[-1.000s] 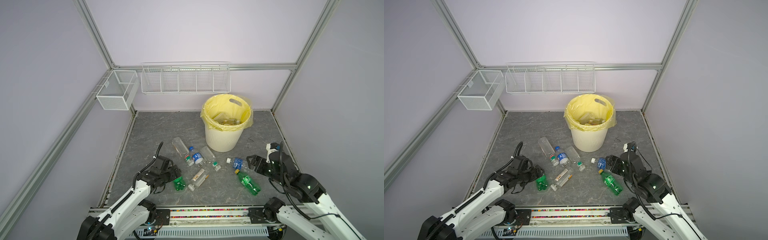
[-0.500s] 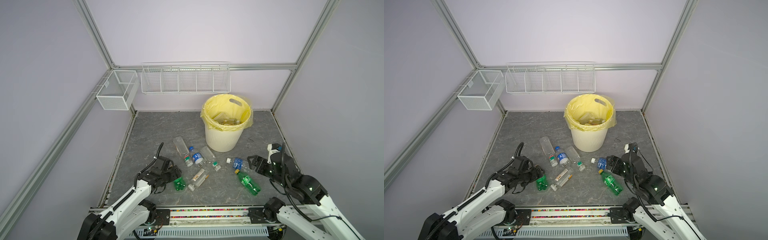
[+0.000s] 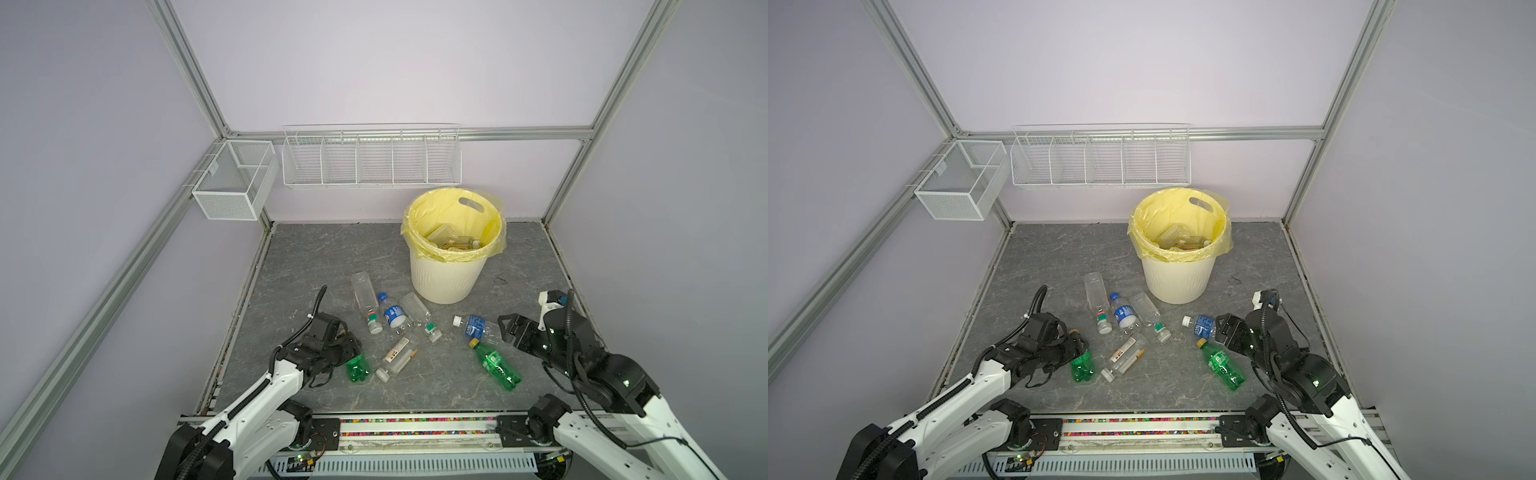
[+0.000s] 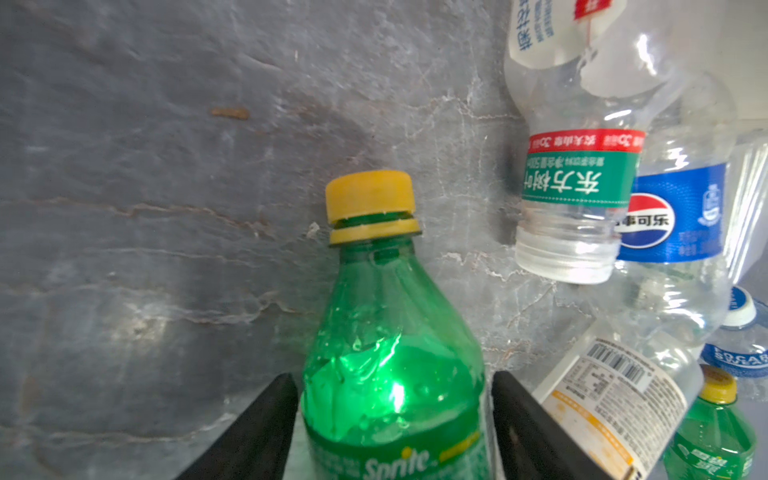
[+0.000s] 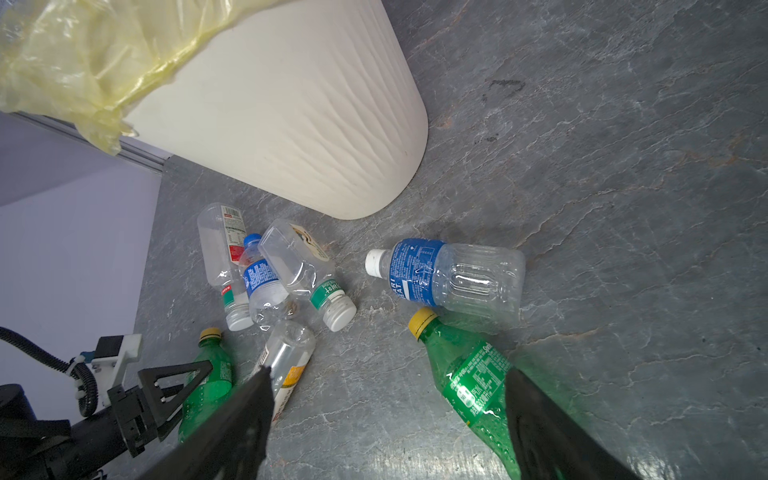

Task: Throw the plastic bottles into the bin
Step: 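Close the left gripper around the Sprite bottle's neck, then lift the Sprite bottle with the left gripper over the bin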

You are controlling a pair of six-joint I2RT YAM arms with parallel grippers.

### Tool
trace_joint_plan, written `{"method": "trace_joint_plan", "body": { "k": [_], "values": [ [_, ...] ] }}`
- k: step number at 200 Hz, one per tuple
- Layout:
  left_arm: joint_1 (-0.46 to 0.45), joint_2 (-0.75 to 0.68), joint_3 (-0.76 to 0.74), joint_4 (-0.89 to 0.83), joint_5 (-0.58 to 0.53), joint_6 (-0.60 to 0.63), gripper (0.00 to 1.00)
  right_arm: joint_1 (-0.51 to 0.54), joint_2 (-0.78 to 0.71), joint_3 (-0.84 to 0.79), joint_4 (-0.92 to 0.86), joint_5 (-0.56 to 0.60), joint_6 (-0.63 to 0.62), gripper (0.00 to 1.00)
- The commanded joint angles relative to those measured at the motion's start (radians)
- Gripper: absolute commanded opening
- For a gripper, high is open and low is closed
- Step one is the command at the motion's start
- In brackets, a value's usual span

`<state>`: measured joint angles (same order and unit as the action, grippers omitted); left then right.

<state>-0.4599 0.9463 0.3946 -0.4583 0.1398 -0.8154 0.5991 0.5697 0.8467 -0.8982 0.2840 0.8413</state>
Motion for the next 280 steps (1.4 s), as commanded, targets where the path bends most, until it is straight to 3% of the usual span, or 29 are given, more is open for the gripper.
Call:
{"method": "trace_joint_plan", "body": {
  "k": [1, 17, 51, 71, 173, 280],
  "values": [
    [0.004, -0.014, -0.019, 0.010, 0.004, -0.010, 0.67, 0.002, -0.017, -0.018, -0.016, 0.017, 0.020, 0.88],
    [0.004, -0.016, -0.021, 0.010, 0.003, -0.012, 0.59, 0.001, -0.025, -0.018, -0.021, 0.019, 0.022, 0.88],
    [0.004, -0.020, -0.022, 0.012, 0.001, -0.015, 0.58, 0.001, -0.039, -0.018, -0.034, 0.027, 0.022, 0.88],
    [0.004, -0.028, -0.013, 0.005, 0.000, -0.015, 0.52, 0.001, -0.048, -0.018, -0.043, 0.029, 0.022, 0.88],
    [0.004, -0.083, 0.099, -0.100, -0.005, -0.009, 0.52, 0.002, -0.070, -0.037, -0.050, 0.049, 0.020, 0.88],
    [0.004, -0.113, 0.403, -0.255, 0.022, 0.003, 0.52, 0.001, -0.058, -0.032, -0.096, 0.095, 0.003, 0.88]
  ]
}}
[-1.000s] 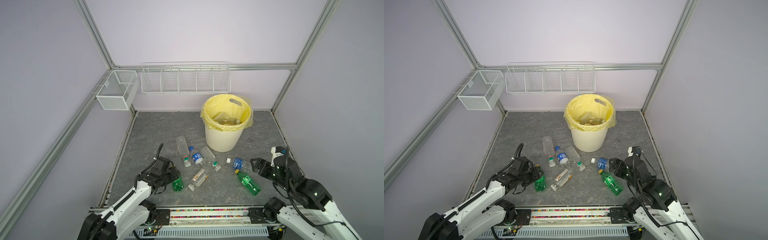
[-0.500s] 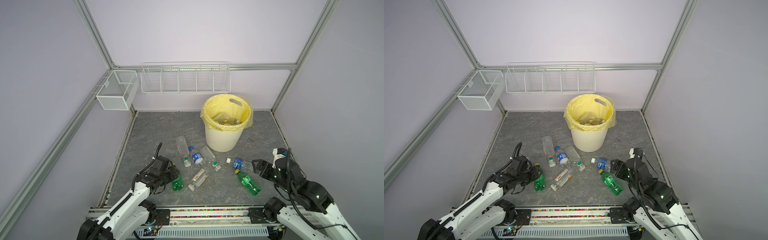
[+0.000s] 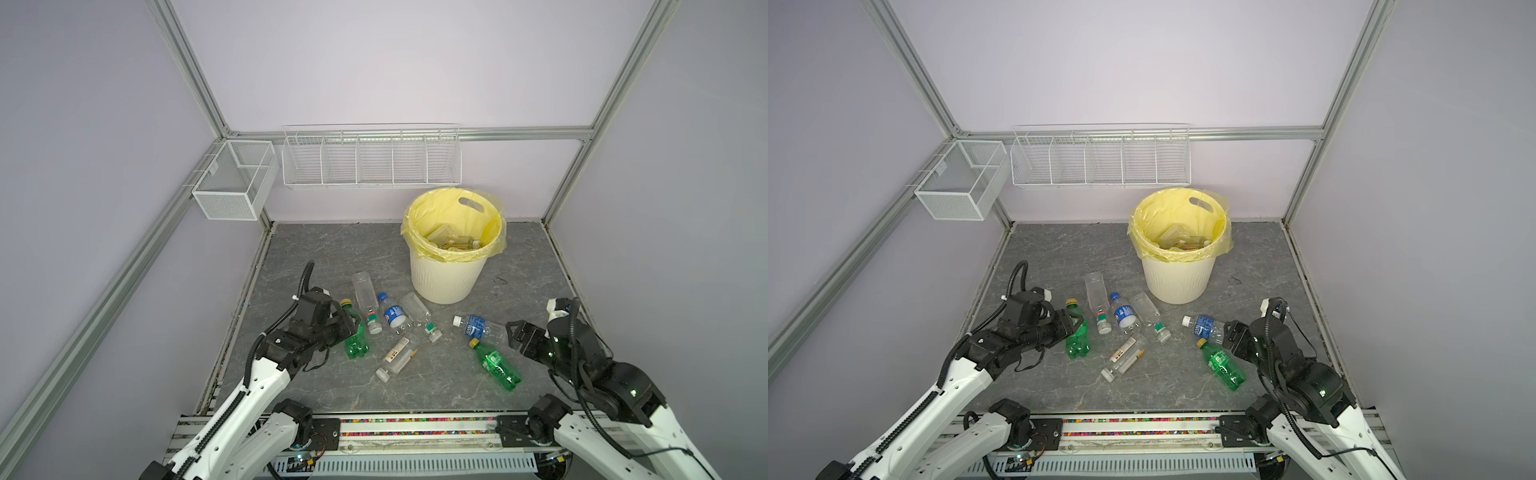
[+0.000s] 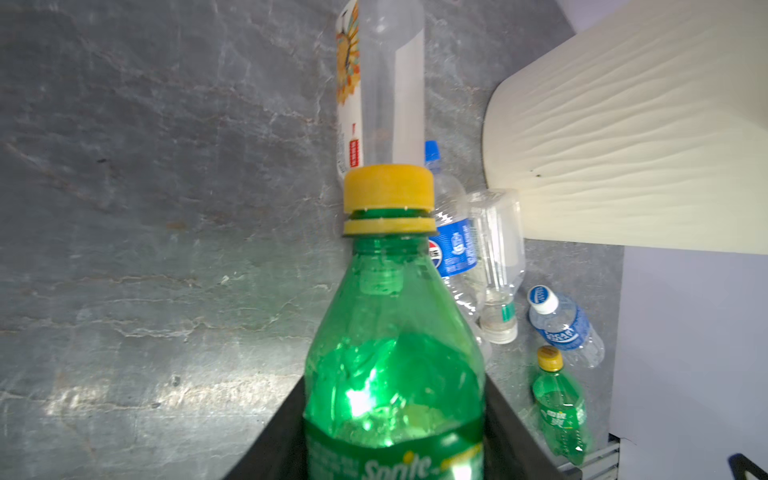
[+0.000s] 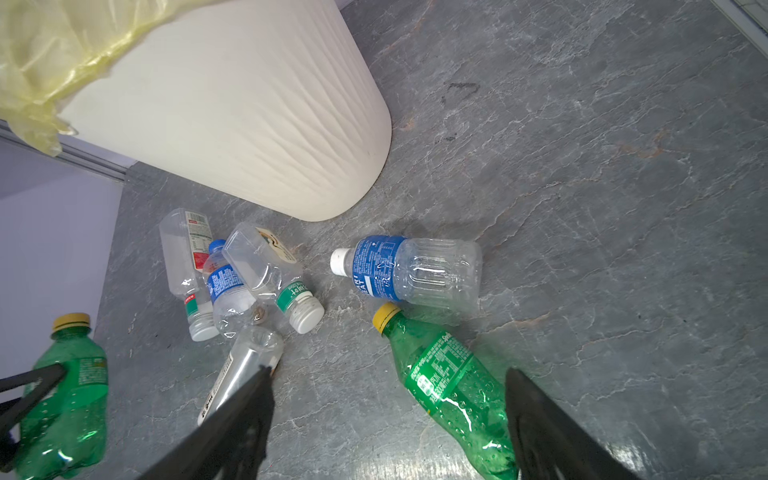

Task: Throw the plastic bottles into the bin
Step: 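Lift the Sprite bottle with the left gripper over the bin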

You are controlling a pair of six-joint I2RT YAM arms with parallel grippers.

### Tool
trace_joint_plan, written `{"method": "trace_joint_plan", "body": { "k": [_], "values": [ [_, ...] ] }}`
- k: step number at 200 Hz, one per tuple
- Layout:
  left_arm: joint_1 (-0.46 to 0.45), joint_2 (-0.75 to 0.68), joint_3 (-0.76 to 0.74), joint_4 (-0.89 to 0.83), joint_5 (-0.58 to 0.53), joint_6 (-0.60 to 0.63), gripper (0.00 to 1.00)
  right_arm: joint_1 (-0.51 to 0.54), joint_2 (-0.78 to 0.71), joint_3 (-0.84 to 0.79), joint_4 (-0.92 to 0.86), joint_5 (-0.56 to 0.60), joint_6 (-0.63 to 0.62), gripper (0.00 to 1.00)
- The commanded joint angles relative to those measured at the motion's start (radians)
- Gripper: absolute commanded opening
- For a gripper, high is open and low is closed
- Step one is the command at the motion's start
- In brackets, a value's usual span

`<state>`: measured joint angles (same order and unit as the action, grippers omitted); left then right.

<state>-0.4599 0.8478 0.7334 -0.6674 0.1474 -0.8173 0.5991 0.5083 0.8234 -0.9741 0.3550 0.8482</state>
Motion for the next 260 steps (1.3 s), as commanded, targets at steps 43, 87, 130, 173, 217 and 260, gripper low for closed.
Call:
{"method": "trace_joint_plan", "body": {
  "k": [43, 87, 130, 173, 217, 260],
  "values": [
    [0.004, 0.001, 0.150, 0.004, 0.081, -0.016, 0.52, 0.001, 0.001, -0.015, -0.020, 0.024, 0.000, 0.88],
    [0.004, 0.094, 0.320, 0.068, 0.125, 0.027, 0.53, 0.003, -0.021, -0.023, -0.021, 0.025, 0.014, 0.88],
    [0.000, 0.266, 0.503, 0.186, 0.196, 0.019, 0.51, 0.001, -0.043, -0.030, -0.029, 0.029, 0.029, 0.88],
    [-0.029, 0.410, 0.621, 0.291, 0.206, -0.021, 0.50, 0.002, -0.059, -0.039, -0.024, 0.032, 0.044, 0.88],
    [-0.039, 0.501, 0.703, 0.320, 0.238, -0.029, 0.49, 0.002, -0.046, -0.044, -0.009, 0.028, 0.048, 0.88],
    [-0.039, 0.453, 0.660, 0.271, 0.216, 0.022, 0.49, 0.002, -0.017, -0.053, 0.009, 0.028, 0.044, 0.88]
  ]
}}
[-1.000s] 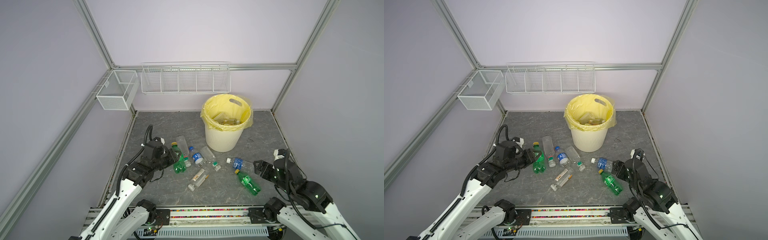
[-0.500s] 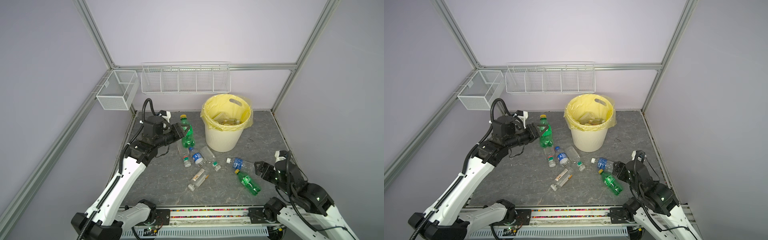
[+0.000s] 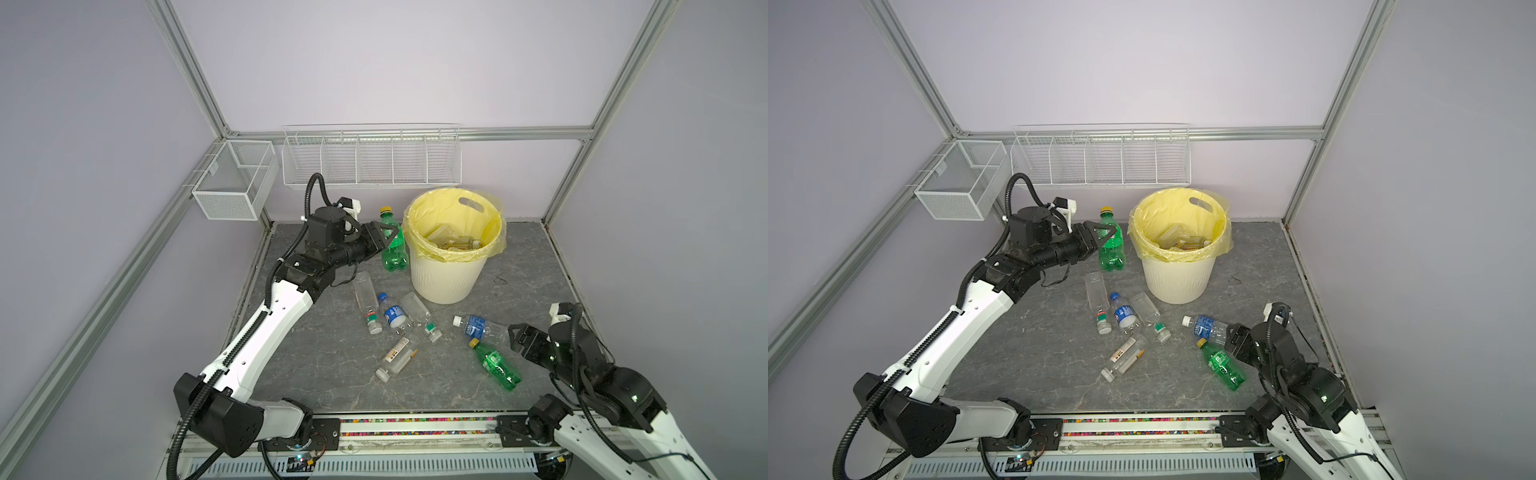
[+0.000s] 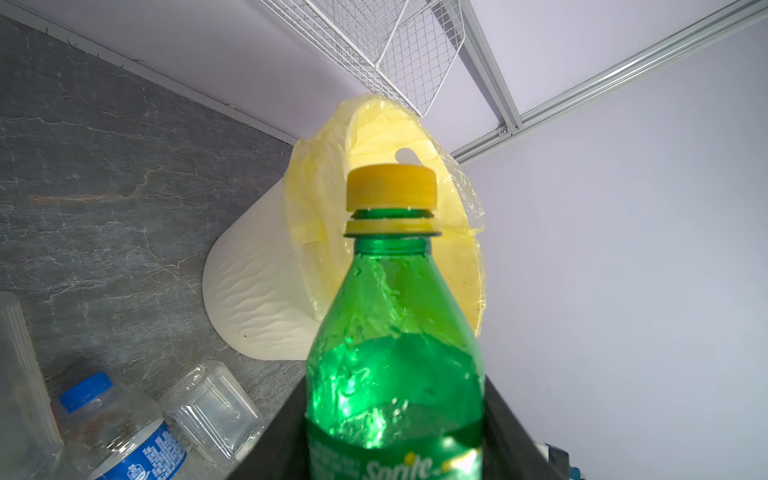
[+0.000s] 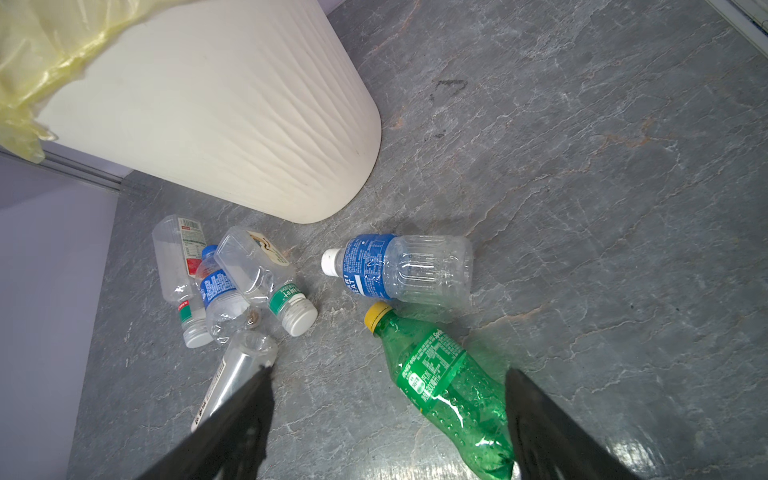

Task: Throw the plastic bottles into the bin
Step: 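Lift the Sprite bottle with the left gripper over the bin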

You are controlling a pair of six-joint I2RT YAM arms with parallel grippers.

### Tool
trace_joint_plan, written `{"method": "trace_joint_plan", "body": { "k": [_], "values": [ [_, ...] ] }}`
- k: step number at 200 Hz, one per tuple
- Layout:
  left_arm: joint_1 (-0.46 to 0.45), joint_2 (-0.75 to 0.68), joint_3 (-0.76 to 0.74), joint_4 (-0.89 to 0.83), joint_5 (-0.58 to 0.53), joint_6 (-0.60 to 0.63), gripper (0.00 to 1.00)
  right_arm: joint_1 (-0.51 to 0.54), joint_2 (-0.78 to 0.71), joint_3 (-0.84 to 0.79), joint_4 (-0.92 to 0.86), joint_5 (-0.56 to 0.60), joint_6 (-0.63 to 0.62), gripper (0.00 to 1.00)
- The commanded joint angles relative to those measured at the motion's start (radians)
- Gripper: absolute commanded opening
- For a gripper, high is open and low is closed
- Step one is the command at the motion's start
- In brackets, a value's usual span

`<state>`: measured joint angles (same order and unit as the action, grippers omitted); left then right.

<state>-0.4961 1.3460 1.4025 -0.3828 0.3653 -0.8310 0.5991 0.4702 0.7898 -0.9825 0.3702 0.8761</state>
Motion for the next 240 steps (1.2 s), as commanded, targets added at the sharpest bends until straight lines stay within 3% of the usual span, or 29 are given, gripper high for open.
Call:
{"method": "trace_joint_plan", "body": {
  "k": [1, 88, 123, 185, 221, 240],
  "values": [
    [-0.002, -0.048, -0.011, -0.015, -0.003, 0.037, 0.50, 0.001, 0.022, -0.019, 0.018, 0.012, 0.016, 0.88],
    [-0.002, -0.344, -0.255, -0.174, -0.145, 0.105, 0.50, 0.001, 0.047, -0.050, 0.094, 0.017, -0.003, 0.88],
    [-0.002, -0.354, -0.264, -0.184, -0.183, 0.089, 0.47, 0.001, 0.050, -0.050, 0.100, 0.013, -0.004, 0.88],
    [-0.008, -0.114, 0.028, -0.164, -0.110, 0.109, 0.47, 0.002, 0.012, -0.044, 0.072, 0.010, 0.010, 0.88],
    [-0.074, 0.214, 0.454, -0.224, -0.088, 0.126, 0.49, 0.001, -0.016, -0.028, 0.046, 0.024, 0.017, 0.88],
    [-0.116, 0.422, 0.713, -0.263, -0.048, 0.116, 0.63, 0.002, -0.021, -0.017, 0.033, 0.030, 0.019, 0.88]
  ]
}}
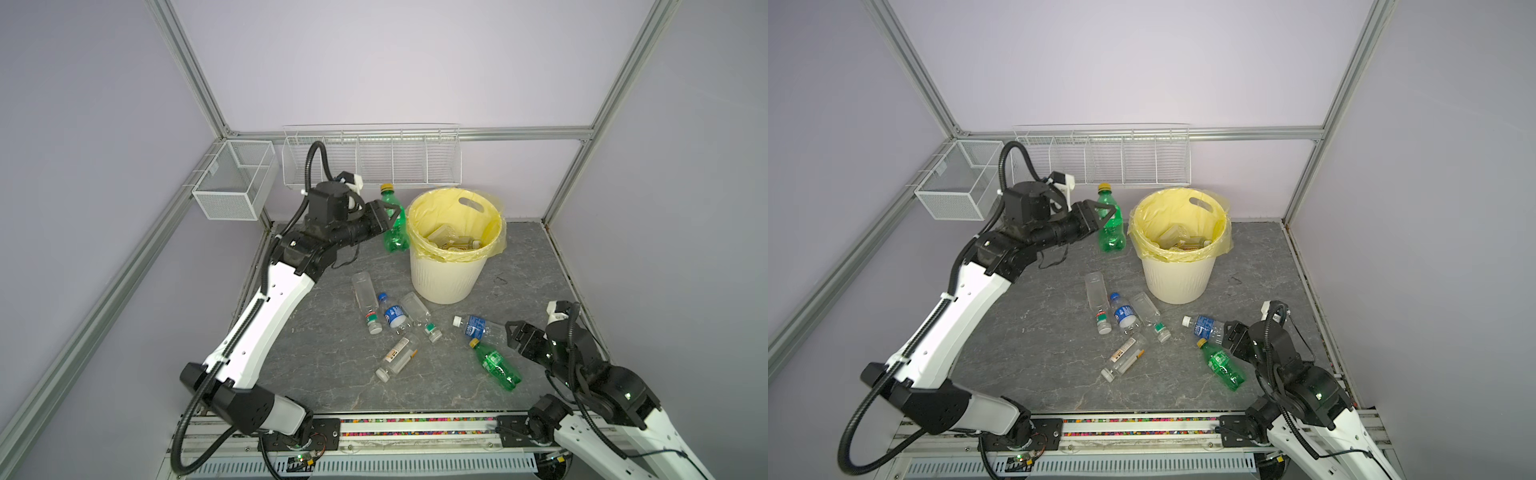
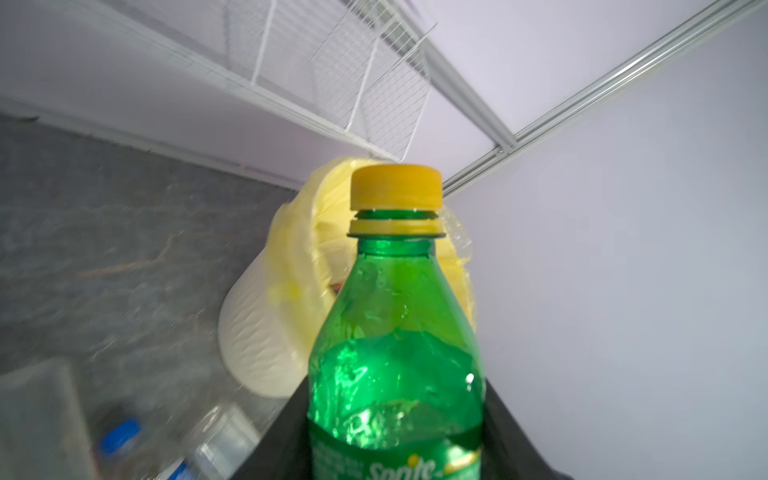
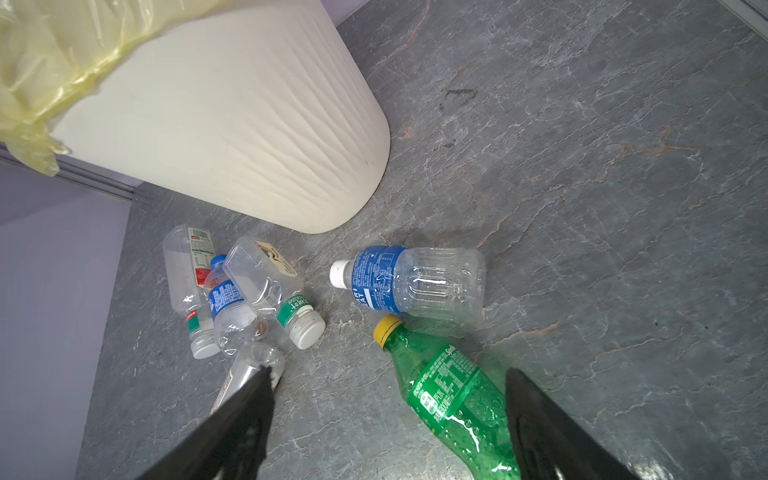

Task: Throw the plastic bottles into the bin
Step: 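Lift the Sprite bottle with the left gripper over the bin, then open the left gripper to drop the Sprite bottle into the bin, then withdraw the left gripper while the right gripper lowers to the second Sprite bottle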

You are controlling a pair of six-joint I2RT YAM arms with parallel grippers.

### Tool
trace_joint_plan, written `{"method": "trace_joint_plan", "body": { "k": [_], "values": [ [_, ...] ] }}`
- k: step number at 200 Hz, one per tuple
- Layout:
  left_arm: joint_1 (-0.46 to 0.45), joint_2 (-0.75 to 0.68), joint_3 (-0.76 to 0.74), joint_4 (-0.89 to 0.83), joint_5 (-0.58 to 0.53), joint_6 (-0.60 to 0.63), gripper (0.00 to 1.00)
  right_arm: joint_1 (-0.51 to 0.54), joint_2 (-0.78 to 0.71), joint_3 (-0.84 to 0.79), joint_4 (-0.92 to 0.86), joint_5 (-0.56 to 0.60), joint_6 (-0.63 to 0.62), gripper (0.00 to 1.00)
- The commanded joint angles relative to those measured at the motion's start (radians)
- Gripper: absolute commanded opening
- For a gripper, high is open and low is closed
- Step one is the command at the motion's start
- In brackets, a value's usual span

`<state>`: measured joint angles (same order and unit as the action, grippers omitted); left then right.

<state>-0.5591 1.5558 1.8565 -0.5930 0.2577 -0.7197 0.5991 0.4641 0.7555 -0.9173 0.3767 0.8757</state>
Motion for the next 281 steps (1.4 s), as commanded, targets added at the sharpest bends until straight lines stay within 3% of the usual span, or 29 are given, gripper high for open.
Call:
{"method": "trace_joint_plan", "body": {
  "k": [1, 6, 8, 30, 49, 86, 171, 233, 281],
  "values": [
    [-0.054, 0.227, 0.270, -0.055, 0.064, 0.005, 0.65, 0.001, -0.015, 0.017, -0.032, 0.024, 0.020, 0.88],
    [-0.059, 0.279, 0.343, -0.074, 0.080, 0.004, 0.94, 0.001, -0.015, 0.020, -0.033, 0.025, 0.021, 0.88],
    [-0.060, 0.298, 0.376, -0.084, 0.084, 0.003, 0.99, 0.003, -0.016, 0.021, -0.032, 0.025, 0.022, 0.88],
    [-0.068, 0.442, 0.644, -0.216, 0.076, 0.025, 0.99, 0.002, -0.030, 0.026, -0.070, 0.021, 0.033, 0.88],
    [-0.070, 0.423, 0.671, -0.194, 0.081, 0.027, 0.99, 0.002, -0.048, 0.024, -0.083, 0.025, 0.034, 0.88],
    [-0.068, 0.290, 0.540, -0.180, 0.067, 0.061, 0.99, 0.001, -0.063, 0.021, -0.099, 0.041, 0.028, 0.88],
    [-0.054, -0.031, 0.048, -0.150, -0.024, 0.182, 0.99, 0.001, -0.054, 0.001, -0.099, 0.044, 0.027, 0.88],
    [0.021, -0.204, -0.254, -0.090, -0.027, 0.165, 0.99, 0.001, -0.029, 0.003, -0.114, 0.033, 0.022, 0.88],
    [0.029, -0.304, -0.445, -0.080, -0.036, 0.199, 0.99, 0.002, 0.025, -0.009, -0.074, -0.002, 0.021, 0.88]
  ]
}}
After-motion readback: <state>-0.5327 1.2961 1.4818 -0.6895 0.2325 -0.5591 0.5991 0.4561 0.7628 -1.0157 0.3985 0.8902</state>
